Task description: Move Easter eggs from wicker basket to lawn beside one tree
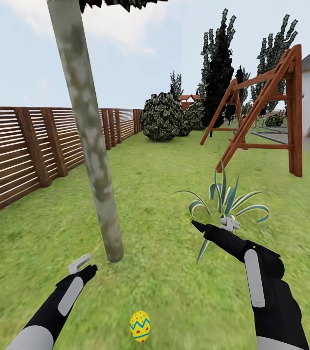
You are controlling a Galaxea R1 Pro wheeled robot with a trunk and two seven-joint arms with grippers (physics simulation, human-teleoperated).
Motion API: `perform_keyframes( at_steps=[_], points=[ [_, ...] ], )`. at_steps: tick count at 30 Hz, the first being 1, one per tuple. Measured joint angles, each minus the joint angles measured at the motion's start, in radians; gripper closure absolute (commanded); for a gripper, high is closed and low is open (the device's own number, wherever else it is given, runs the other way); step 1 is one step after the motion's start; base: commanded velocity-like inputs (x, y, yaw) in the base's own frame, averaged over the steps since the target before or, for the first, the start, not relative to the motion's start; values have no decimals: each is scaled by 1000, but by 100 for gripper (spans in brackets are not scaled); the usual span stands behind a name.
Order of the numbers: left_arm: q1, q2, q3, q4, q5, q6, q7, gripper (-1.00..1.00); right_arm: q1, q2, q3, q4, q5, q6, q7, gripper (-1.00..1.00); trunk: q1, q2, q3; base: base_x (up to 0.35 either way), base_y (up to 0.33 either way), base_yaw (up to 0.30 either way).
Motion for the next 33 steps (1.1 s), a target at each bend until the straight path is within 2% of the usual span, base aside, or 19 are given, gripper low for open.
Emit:
perform_keyframes(
  at_steps=[33],
  points=[
    [0, 0, 1, 6, 0, 0, 0, -100, 0, 1, 1, 3, 0, 0, 0, -100, -127, 231, 104, -1, 0, 0]
  ],
)
